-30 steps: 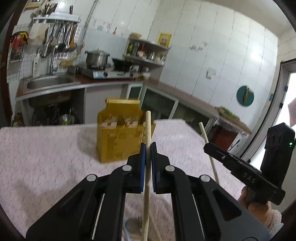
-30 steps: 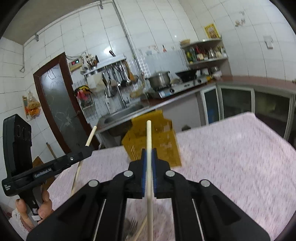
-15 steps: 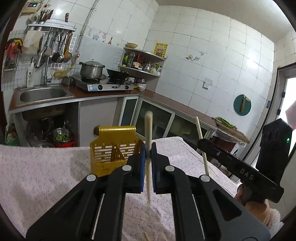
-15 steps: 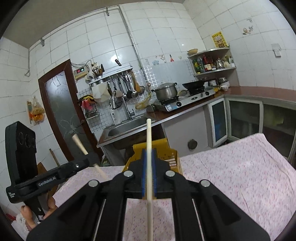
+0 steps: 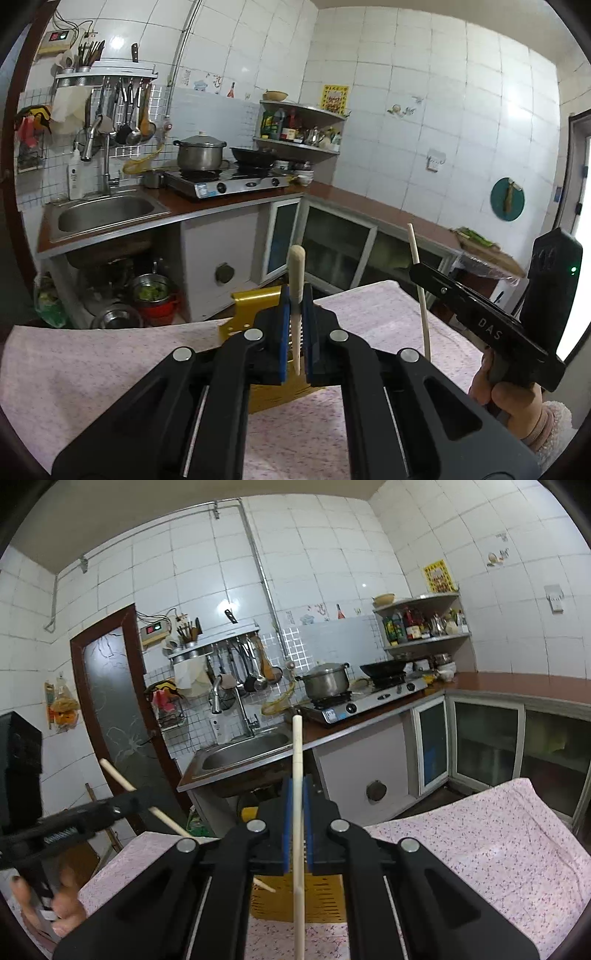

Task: Organize utensils
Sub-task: 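Lift the chopsticks and carry them to the yellow slotted holder with both grippers, then lower the held chopsticks upright into the yellow holder with both grippers, then open both grippers to release the chopsticks into the holder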

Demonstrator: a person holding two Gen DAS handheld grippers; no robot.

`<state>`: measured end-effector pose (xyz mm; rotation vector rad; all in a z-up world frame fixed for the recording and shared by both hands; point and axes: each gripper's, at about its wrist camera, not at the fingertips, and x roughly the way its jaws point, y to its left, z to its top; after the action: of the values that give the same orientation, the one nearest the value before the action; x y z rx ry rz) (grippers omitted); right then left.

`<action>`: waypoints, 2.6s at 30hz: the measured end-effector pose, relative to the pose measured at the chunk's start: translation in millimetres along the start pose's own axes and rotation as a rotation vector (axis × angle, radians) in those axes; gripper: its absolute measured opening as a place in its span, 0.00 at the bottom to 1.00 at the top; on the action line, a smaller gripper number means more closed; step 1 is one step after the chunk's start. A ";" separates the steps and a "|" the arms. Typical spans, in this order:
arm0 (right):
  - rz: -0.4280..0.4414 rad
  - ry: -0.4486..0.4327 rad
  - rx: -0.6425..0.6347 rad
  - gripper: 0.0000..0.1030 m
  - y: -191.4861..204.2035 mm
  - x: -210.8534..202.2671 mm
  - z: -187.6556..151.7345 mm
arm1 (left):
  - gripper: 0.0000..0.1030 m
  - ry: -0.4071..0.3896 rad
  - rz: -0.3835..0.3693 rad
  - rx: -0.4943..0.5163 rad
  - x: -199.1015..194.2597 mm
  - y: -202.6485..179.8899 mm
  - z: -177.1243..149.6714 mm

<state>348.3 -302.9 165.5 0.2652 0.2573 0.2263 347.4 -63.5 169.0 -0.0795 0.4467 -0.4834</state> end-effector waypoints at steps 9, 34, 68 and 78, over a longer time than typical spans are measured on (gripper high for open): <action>-0.029 -0.197 0.006 0.06 -3.5 26.3 24.1 | 0.04 -0.013 0.047 0.032 -5.7 8.6 33.5; -0.041 -0.340 -0.028 0.05 -1.6 92.0 2.6 | 0.04 0.090 0.099 0.073 79.7 37.2 -18.3; -0.138 -0.121 -0.177 0.08 -2.9 87.6 -66.9 | 0.10 0.077 0.097 -0.026 85.4 50.7 -49.6; -0.238 0.110 -0.199 0.62 6.2 17.0 -90.9 | 0.77 0.101 0.146 -0.063 17.3 47.0 -73.8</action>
<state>337.8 -272.0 78.7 0.0235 0.3695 0.0301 349.4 -27.7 87.3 -0.0827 0.5622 -0.3308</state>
